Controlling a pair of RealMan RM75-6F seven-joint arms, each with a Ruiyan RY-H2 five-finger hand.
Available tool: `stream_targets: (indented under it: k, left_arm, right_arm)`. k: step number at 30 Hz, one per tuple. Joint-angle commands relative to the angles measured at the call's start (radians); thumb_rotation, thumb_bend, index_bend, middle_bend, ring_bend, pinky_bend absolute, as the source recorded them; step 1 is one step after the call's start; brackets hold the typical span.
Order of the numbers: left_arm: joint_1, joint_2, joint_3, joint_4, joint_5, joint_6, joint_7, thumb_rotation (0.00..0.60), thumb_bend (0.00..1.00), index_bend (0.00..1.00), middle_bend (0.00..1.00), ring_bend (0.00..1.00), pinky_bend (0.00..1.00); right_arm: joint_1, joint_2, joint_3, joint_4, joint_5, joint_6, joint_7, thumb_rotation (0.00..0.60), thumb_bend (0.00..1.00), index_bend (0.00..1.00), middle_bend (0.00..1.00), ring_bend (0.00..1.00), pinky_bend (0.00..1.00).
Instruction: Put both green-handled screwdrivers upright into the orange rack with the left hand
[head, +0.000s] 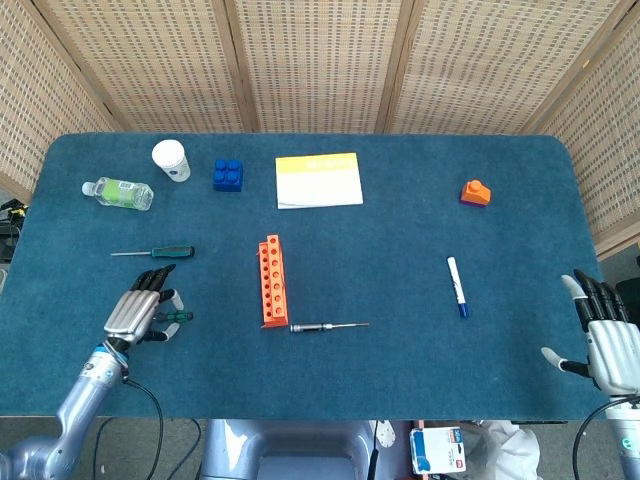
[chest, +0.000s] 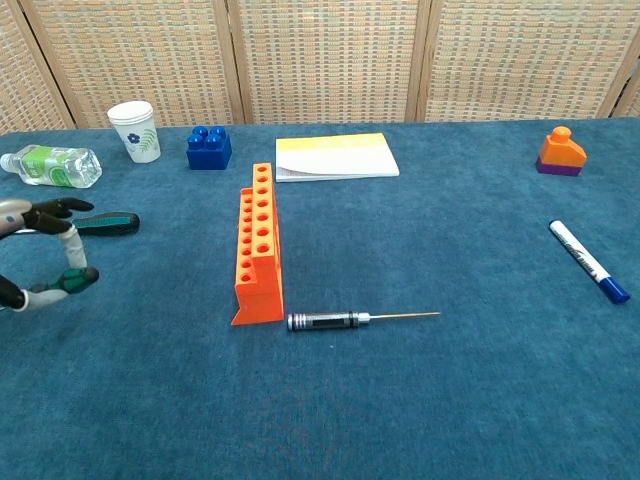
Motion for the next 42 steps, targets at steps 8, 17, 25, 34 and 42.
stream_targets:
  k: [8, 17, 25, 34, 42]
  left_arm:
    - [0.032, 0.301, -0.034, -0.251, 0.349, 0.172, -0.688, 0.600, 0.42, 0.56, 0.00, 0.00, 0.00]
    - [-0.022, 0.345, -0.077, -0.345, 0.408, 0.234, -0.983, 0.600, 0.43, 0.56, 0.00, 0.00, 0.00]
    - [-0.144, 0.179, -0.124, -0.338, 0.284, 0.118, -1.029, 0.600, 0.43, 0.56, 0.00, 0.00, 0.00]
    - [-0.190, 0.076, -0.133, -0.310, 0.193, 0.066, -0.930, 0.600, 0.43, 0.56, 0.00, 0.00, 0.00]
    - [-0.207, 0.008, -0.130, -0.260, 0.151, 0.044, -0.884, 0.600, 0.43, 0.56, 0.00, 0.00, 0.00]
  right_arm:
    - [0.000, -0.003, 0.000, 0.001, 0.002, 0.000, -0.006, 0.600, 0.00, 0.00, 0.00, 0.00, 0.00]
    - [0.000, -0.003, 0.000, -0.002, -0.001, 0.003, -0.009, 0.600, 0.00, 0.00, 0.00, 0.00, 0.00]
    - [0.003, 0.000, 0.005, 0.007, 0.012, -0.008, 0.011, 0.600, 0.00, 0.00, 0.00, 0.00, 0.00]
    - [0.007, 0.001, 0.009, 0.013, 0.026, -0.022, 0.022, 0.600, 0.00, 0.00, 0.00, 0.00, 0.00]
    - [0.006, 0.009, 0.008, 0.009, 0.024, -0.021, 0.039, 0.600, 0.00, 0.00, 0.00, 0.00, 0.00]
